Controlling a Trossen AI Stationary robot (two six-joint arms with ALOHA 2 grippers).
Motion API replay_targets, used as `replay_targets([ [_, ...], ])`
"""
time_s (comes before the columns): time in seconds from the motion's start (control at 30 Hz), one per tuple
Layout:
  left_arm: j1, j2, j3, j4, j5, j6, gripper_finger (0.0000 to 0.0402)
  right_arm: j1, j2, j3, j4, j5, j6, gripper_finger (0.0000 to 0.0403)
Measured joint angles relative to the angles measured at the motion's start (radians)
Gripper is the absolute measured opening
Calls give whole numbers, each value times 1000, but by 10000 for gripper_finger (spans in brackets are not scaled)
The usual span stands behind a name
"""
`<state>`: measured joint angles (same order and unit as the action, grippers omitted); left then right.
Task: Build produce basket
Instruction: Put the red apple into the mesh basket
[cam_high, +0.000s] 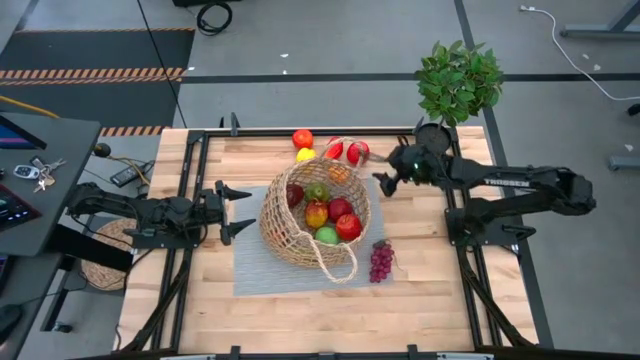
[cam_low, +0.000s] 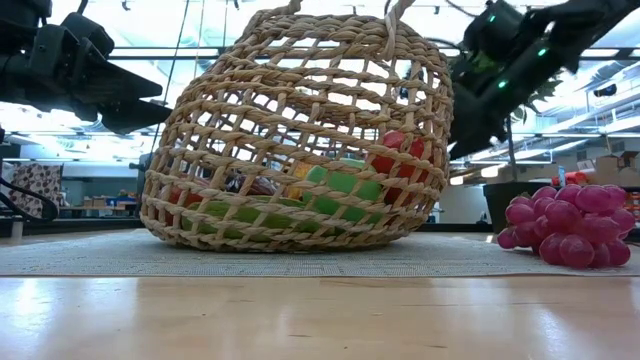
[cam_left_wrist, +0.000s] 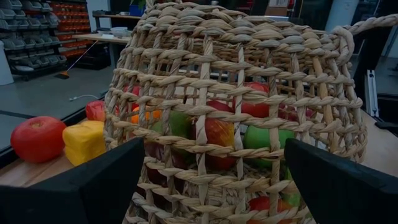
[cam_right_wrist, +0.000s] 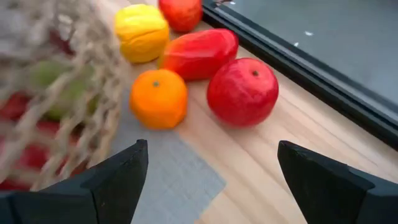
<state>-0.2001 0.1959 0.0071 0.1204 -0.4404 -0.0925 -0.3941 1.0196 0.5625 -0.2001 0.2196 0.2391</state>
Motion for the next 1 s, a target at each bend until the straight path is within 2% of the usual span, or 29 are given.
replay_targets([
  [0.23,0,0,0,0,0,0,394,-211,172,12,159,-187,-64,360],
  [0.37,0,0,0,0,0,0,394,-277,286,73,169,-202,-141,364],
  [0.6,0,0,0,0,0,0,394,-308,449,238,153,-212,-257,396],
  [0.8,0,0,0,0,0,0,394,-308,562,392,84,-265,-285,399],
  [1.0,0,0,0,0,0,0,394,-295,670,452,68,-290,-288,399],
])
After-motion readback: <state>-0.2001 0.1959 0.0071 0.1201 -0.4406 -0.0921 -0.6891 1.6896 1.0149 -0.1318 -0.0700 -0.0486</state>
